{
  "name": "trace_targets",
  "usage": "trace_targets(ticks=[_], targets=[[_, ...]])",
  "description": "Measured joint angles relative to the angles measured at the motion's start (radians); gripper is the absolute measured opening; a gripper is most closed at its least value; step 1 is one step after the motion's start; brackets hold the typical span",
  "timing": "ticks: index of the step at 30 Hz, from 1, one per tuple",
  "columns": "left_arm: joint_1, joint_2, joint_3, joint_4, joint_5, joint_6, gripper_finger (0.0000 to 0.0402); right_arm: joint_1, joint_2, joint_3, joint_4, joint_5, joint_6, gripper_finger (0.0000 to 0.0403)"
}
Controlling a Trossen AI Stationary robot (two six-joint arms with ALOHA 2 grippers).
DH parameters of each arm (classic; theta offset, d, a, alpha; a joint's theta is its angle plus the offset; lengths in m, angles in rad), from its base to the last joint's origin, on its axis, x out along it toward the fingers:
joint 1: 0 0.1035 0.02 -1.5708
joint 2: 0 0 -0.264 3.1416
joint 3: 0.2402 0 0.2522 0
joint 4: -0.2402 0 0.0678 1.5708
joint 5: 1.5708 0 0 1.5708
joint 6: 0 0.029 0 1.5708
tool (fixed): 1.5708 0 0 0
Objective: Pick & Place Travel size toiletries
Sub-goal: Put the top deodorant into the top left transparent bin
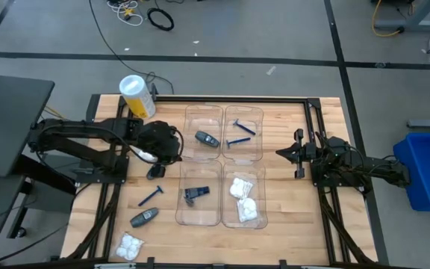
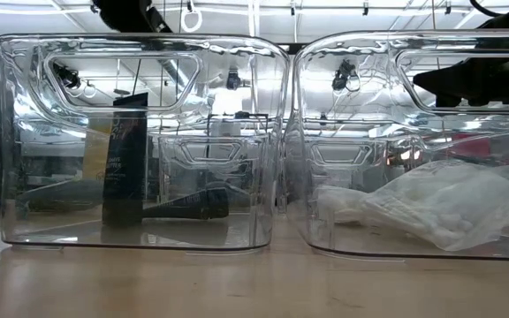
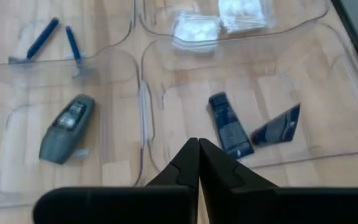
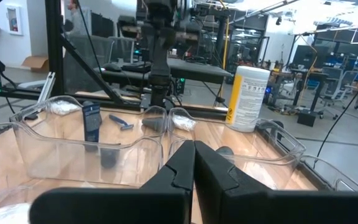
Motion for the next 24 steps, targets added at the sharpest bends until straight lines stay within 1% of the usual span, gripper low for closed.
trace_targets(ticks=[2, 11, 17, 21, 24], targets=[[0.011, -0.014, -0.017, 0.022, 0.0, 0.0, 0.0007, 0.0, 0.0, 0.0, 0.0, -0.002, 0.0, 0.0014], [0.051, -0.078, -0.061, -0.017, 0.0, -0.006, 0.0011, 0.0, 0.0, 0.0, 0.0, 0.0, 0.0, 0.0014], [0.097, -0.121, -0.101, -0.026, -0.008, -0.086, 0.0005, 0.0, 0.0, 0.0, 0.0, -0.001, 0.0, 0.0013], [0.118, -0.139, -0.107, -0.071, -0.029, -0.111, 0.0011, 0.0, 0.0, 0.0, 0.0, -0.001, 0.0, 0.0014], [0.121, -0.151, -0.108, -0.11, -0.052, -0.105, 0.0008, 0.0, 0.0, 0.0, 0.0, 0.0, 0.0, 0.0014]])
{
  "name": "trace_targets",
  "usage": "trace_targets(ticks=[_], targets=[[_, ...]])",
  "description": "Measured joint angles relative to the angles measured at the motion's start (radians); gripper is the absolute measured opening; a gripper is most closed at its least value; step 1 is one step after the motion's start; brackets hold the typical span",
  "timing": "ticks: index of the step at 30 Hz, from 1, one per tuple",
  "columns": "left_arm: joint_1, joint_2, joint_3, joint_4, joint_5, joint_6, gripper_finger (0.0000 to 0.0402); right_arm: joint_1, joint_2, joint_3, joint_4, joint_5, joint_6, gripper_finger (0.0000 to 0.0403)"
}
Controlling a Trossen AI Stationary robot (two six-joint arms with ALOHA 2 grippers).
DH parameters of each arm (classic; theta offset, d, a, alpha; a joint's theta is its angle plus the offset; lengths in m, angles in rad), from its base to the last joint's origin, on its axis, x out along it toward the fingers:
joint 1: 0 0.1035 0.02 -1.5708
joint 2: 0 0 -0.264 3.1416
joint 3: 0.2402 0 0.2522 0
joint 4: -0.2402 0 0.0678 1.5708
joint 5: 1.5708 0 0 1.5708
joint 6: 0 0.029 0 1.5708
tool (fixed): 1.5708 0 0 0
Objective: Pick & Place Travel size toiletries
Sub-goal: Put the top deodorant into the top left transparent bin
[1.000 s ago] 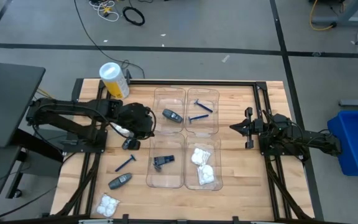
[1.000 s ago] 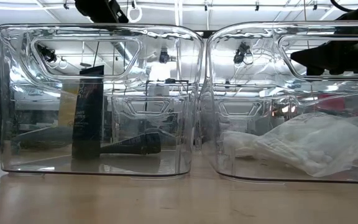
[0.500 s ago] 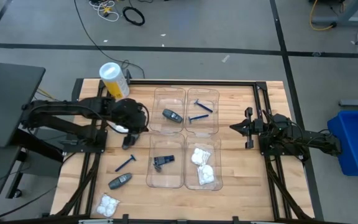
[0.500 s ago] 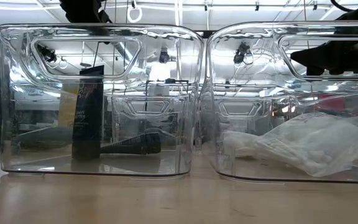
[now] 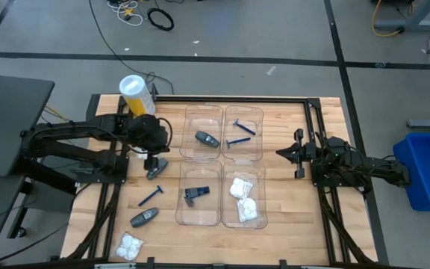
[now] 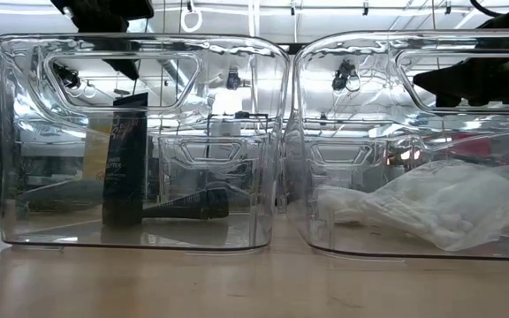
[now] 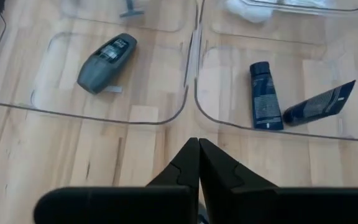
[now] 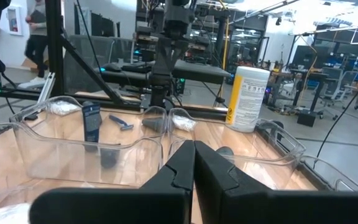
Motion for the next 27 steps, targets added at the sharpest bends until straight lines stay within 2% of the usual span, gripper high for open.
trace_targets(ticks=[8, 17, 27], targets=[[0.0, -0.006, 0.0, -0.035, -0.026, -0.016, 0.0012, 0.0, 0.0, 0.0, 0.0, 0.0, 0.0, 0.0014], [0.023, 0.064, 0.0, -0.075, -0.027, -0.157, 0.0014, 0.0, 0.0, 0.0, 0.0, 0.0, 0.0, 0.0014], [0.05, 0.082, 0.0, -0.101, -0.027, -0.246, 0.0015, 0.0, 0.0, 0.0, 0.0, 0.0, 0.0, 0.0013]])
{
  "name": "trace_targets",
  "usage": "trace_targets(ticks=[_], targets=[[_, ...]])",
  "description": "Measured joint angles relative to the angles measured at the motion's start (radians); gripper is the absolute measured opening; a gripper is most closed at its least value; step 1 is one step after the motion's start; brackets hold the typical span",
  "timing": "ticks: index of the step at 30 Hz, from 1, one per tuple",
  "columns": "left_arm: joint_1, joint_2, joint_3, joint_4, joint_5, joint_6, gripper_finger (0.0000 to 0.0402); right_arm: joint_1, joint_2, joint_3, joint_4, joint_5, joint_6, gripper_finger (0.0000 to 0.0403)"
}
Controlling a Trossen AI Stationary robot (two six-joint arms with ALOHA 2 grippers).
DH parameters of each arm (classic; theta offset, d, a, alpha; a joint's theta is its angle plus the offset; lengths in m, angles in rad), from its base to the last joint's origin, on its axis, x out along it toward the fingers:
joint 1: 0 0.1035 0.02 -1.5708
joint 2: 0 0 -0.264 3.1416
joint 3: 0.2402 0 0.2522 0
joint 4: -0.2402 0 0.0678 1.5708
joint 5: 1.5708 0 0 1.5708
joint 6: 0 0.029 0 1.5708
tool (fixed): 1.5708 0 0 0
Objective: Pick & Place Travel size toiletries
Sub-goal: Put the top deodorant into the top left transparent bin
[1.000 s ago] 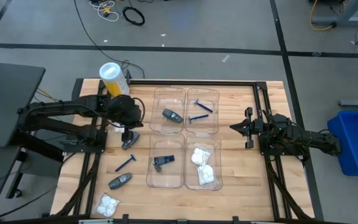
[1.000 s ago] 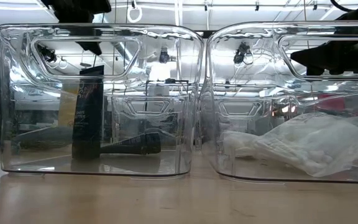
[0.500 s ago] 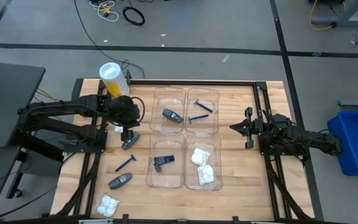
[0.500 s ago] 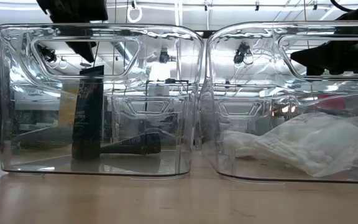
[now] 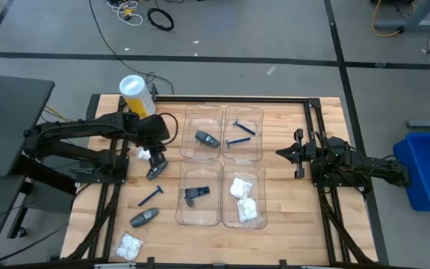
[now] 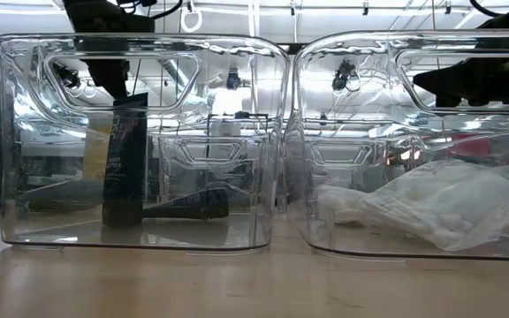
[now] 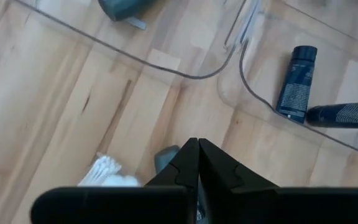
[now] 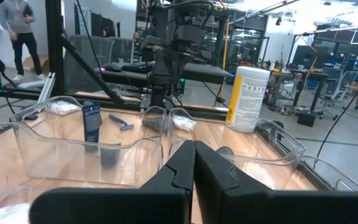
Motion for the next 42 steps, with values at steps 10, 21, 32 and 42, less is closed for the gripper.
trace_targets(ticks=[10, 21, 32, 42], targets=[[0.0, 0.0, -0.095, -0.025, 0.03, -0.136, 0.0015, 0.0, 0.0, 0.0, 0.0, 0.0, 0.0, 0.0014], [-0.018, 0.0, -0.22, 0.012, 0.043, -0.2, 0.0015, 0.0, 0.0, 0.0, 0.0, 0.0, 0.0, 0.0014], [-0.019, 0.0, -0.223, 0.027, 0.009, -0.308, 0.0031, 0.0, 0.0, 0.0, 0.0, 0.0, 0.0, 0.0014], [-0.018, 0.0, -0.223, 0.026, 0.003, -0.326, 0.0115, 0.0, 0.0, 0.0, 0.0, 0.0, 0.0, 0.0014]])
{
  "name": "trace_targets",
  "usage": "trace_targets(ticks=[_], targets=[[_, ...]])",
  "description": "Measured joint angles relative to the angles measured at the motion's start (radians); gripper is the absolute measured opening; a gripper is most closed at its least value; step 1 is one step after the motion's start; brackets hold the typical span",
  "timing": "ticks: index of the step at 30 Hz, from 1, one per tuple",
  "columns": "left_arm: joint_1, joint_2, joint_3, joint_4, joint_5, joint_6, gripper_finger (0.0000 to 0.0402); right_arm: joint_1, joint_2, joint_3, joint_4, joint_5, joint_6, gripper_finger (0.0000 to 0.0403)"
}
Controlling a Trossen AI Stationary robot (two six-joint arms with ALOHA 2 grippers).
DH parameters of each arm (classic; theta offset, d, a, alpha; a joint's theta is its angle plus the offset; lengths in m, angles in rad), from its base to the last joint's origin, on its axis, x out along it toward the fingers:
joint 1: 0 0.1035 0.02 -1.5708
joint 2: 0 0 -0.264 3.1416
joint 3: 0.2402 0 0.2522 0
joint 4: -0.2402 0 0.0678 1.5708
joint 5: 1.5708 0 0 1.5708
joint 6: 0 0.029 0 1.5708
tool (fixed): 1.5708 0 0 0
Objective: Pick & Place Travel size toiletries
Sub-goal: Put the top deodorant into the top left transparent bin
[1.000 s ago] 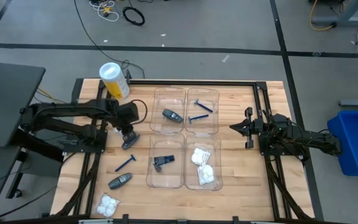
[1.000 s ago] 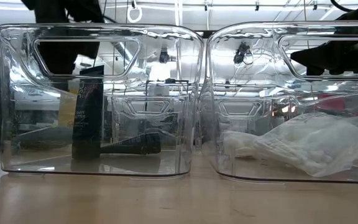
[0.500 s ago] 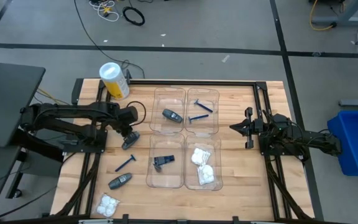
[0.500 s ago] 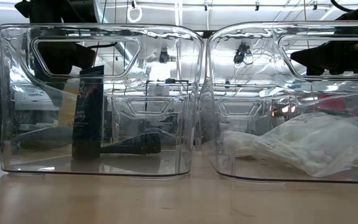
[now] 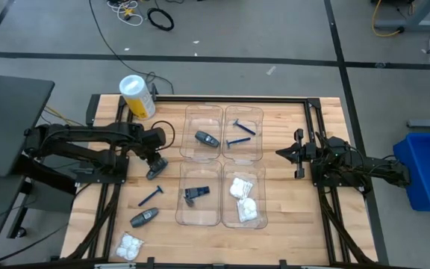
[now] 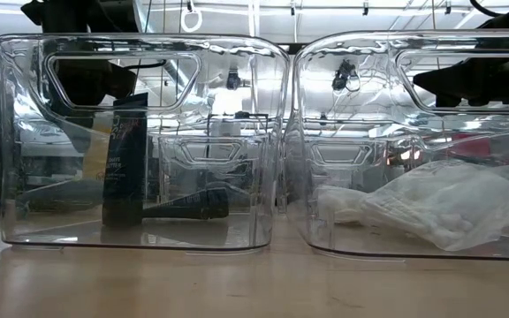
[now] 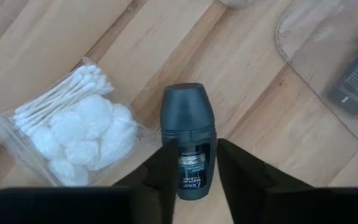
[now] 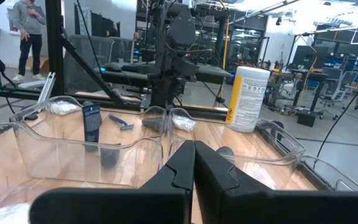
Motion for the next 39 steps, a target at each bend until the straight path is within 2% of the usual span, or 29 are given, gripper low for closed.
trace_targets(ticks=[12, 20, 27, 39], targets=[[0.0, 0.0, 0.0, 0.0, -0.002, -0.01, 0.0257, 0.0, 0.0, 0.0, 0.0, 0.0, 0.0, 0.0014], [0.0, 0.0, 0.0, 0.0, -0.003, -0.009, 0.0319, 0.0, 0.0, 0.0, 0.0, 0.0, 0.0, 0.0014], [-0.001, 0.0, 0.0, 0.0, -0.029, -0.005, 0.0345, 0.0, 0.0, 0.0, 0.0, 0.0, 0.0, 0.0014], [-0.044, 0.112, 0.0, 0.009, -0.053, 0.003, 0.0348, 0.0, 0.0, 0.0, 0.0, 0.0, 0.0, 0.0014]])
